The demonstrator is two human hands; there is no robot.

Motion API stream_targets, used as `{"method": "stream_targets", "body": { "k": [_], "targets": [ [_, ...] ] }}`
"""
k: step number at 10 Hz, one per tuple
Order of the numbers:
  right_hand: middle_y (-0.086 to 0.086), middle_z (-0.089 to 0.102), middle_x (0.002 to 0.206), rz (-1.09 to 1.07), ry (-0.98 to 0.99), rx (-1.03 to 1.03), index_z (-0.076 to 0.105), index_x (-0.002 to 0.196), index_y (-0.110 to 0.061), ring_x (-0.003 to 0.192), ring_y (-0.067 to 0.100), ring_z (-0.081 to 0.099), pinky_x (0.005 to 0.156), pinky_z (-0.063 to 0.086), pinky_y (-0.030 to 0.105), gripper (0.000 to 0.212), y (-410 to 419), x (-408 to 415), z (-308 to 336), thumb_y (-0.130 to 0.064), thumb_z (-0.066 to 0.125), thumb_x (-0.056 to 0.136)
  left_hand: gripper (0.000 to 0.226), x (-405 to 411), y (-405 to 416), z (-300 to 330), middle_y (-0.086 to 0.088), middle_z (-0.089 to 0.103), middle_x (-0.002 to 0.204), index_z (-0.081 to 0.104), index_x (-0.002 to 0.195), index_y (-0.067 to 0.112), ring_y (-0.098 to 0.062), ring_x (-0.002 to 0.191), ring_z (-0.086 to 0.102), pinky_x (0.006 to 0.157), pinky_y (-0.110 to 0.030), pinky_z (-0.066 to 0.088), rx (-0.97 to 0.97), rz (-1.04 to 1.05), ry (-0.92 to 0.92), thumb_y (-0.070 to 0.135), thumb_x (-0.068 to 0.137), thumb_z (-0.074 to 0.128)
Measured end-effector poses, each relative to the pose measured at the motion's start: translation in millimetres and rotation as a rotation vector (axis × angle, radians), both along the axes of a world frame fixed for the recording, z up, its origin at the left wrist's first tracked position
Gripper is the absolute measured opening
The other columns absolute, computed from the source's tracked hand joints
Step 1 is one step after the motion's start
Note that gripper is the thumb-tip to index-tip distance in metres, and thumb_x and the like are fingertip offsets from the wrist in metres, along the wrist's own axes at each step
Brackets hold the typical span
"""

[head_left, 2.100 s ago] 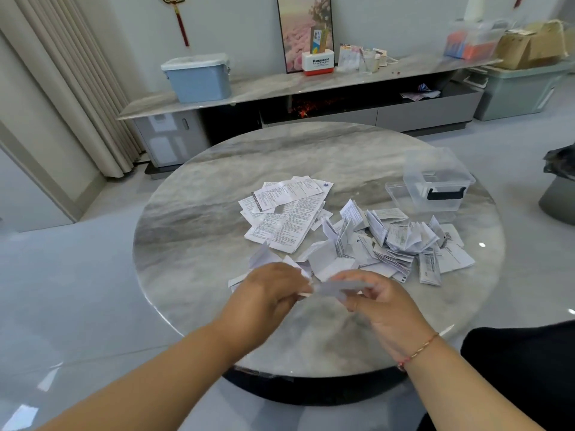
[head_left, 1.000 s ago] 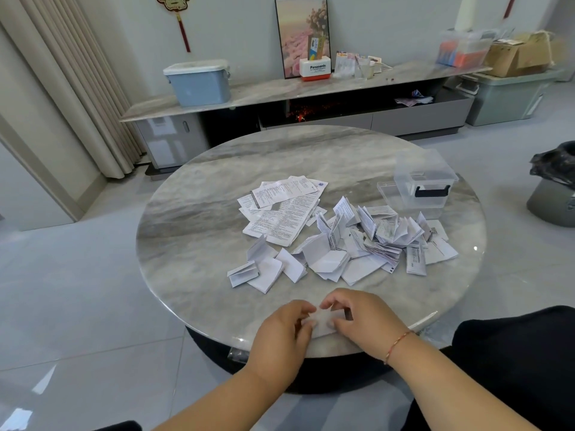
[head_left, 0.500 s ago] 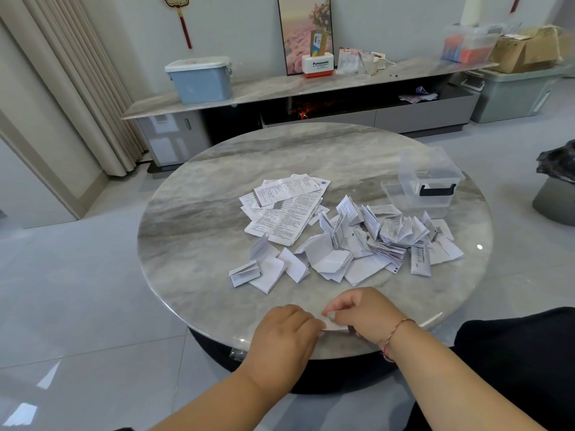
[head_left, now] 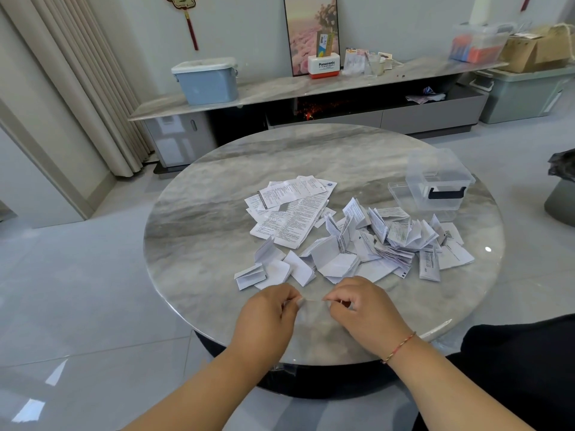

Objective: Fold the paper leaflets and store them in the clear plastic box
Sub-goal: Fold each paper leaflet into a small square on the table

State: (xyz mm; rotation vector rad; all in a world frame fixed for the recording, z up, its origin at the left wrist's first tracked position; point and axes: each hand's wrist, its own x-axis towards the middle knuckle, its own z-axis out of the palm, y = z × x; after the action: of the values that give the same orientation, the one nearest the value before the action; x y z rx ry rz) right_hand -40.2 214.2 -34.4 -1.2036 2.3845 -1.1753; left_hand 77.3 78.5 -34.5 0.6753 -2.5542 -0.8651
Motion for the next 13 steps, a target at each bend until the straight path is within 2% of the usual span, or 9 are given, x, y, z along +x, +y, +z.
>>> {"method": "stream_targets", "body": {
  "k": [2, 4, 5, 7, 8, 9, 10, 12, 13],
  "targets": [
    [0.001, 0.066, 0.074, -0.223, -0.108, -0.095, 0.073, 0.068, -0.011, 0.076, 0.006, 0.053, 0.064, 0.040, 0.013, 0.020, -0.2, -11.0, 2.5, -0.024, 0.060, 0.075, 0.026, -18.4, -39.3, 5.7, 0.010, 0.055, 0.070, 0.061, 0.064, 0.022, -0.006, 0.069, 0.052, 0.057, -0.015, 0.033, 0.068, 0.289, 0.086, 0.023, 0.090, 0.059],
    [-0.003, 0.064, 0.070, -0.187, -0.049, -0.056, 0.072, 0.066, -0.019, 0.078, 0.007, 0.053, 0.062, 0.038, 0.009, 0.017, -3.5, -9.2, -2.8, -0.009, 0.065, 0.078, 0.023, -50.2, -75.7, 0.5, -0.006, 0.064, 0.091, 0.071, 0.098, 0.015, -0.026, 0.093, 0.055, 0.081, -0.031, 0.040, -0.126, 0.352, 0.054, 0.032, 0.088, 0.059],
    [-0.005, 0.064, 0.070, -0.198, -0.077, -0.068, 0.071, 0.066, -0.025, 0.080, 0.007, 0.054, 0.064, 0.039, 0.011, 0.021, -4.1, -13.3, -4.0, -0.010, 0.065, 0.078, 0.019, -78.2, -110.4, 18.6, -0.004, 0.066, 0.089, 0.069, 0.094, 0.010, -0.022, 0.084, 0.057, 0.072, -0.029, 0.041, -0.065, 0.353, 0.064, 0.025, 0.090, 0.057],
    [-0.006, 0.061, 0.070, -0.213, -0.132, -0.093, 0.069, 0.060, -0.032, 0.078, 0.004, 0.053, 0.062, 0.037, 0.008, 0.016, -14.3, -9.4, -6.6, -0.029, 0.054, 0.064, 0.030, -133.5, -171.3, 17.6, -0.007, 0.062, 0.109, 0.062, 0.108, 0.012, -0.022, 0.089, 0.058, 0.073, -0.030, 0.044, -0.085, 0.299, -0.216, 0.034, 0.088, 0.061],
    [-0.023, 0.059, 0.084, -0.169, -0.100, -0.084, 0.066, 0.055, -0.041, 0.080, -0.001, 0.051, 0.063, 0.036, 0.005, 0.018, -22.2, -11.7, -13.1, -0.037, 0.049, 0.061, 0.038, -161.9, -183.0, 12.2, -0.006, 0.055, 0.122, 0.056, 0.119, 0.013, -0.023, 0.101, 0.057, 0.080, -0.033, 0.046, -0.174, 0.217, -0.248, 0.035, 0.088, 0.062],
    [-0.011, 0.060, 0.077, -0.115, -0.101, -0.026, 0.057, 0.053, -0.059, 0.087, -0.003, 0.051, 0.065, 0.039, 0.007, 0.020, -26.1, -16.5, -16.1, -0.048, 0.040, 0.058, 0.051, -187.4, -189.5, 2.0, -0.005, 0.050, 0.132, 0.047, 0.132, 0.014, -0.023, 0.117, 0.050, 0.091, -0.035, 0.044, -0.227, 0.139, -0.297, 0.035, 0.088, 0.063],
    [-0.024, 0.055, 0.102, -0.033, -0.086, -0.027, 0.054, 0.088, -0.057, 0.089, -0.003, 0.053, 0.069, 0.042, 0.009, 0.030, -26.1, -20.7, -18.8, -0.051, 0.038, 0.064, 0.062, -206.4, -196.3, -8.3, -0.007, 0.054, 0.126, 0.042, 0.134, 0.016, -0.026, 0.111, 0.053, 0.087, -0.039, 0.048, -0.266, 0.085, -0.450, 0.045, 0.084, 0.063],
    [-0.033, 0.046, 0.110, -0.031, -0.111, -0.016, 0.047, 0.098, -0.053, 0.088, -0.004, 0.054, 0.070, 0.041, 0.008, 0.034, -29.0, -25.7, -19.1, -0.050, 0.036, 0.066, 0.018, -216.1, -193.4, -4.6, -0.003, 0.058, 0.092, 0.051, 0.109, 0.016, -0.023, 0.077, 0.050, 0.061, -0.031, 0.041, -0.693, 0.006, -0.641, 0.014, 0.093, 0.044],
    [-0.030, 0.049, 0.109, -0.036, -0.112, -0.037, 0.048, 0.098, -0.055, 0.089, -0.003, 0.053, 0.070, 0.041, 0.008, 0.035, -29.8, -26.7, -17.5, -0.052, 0.034, 0.065, 0.018, -215.6, -193.1, 2.9, -0.001, 0.050, 0.076, 0.054, 0.100, 0.014, -0.024, 0.072, 0.051, 0.060, -0.031, 0.039, -0.660, 0.058, -0.573, 0.008, 0.090, 0.041]
  ]
}}
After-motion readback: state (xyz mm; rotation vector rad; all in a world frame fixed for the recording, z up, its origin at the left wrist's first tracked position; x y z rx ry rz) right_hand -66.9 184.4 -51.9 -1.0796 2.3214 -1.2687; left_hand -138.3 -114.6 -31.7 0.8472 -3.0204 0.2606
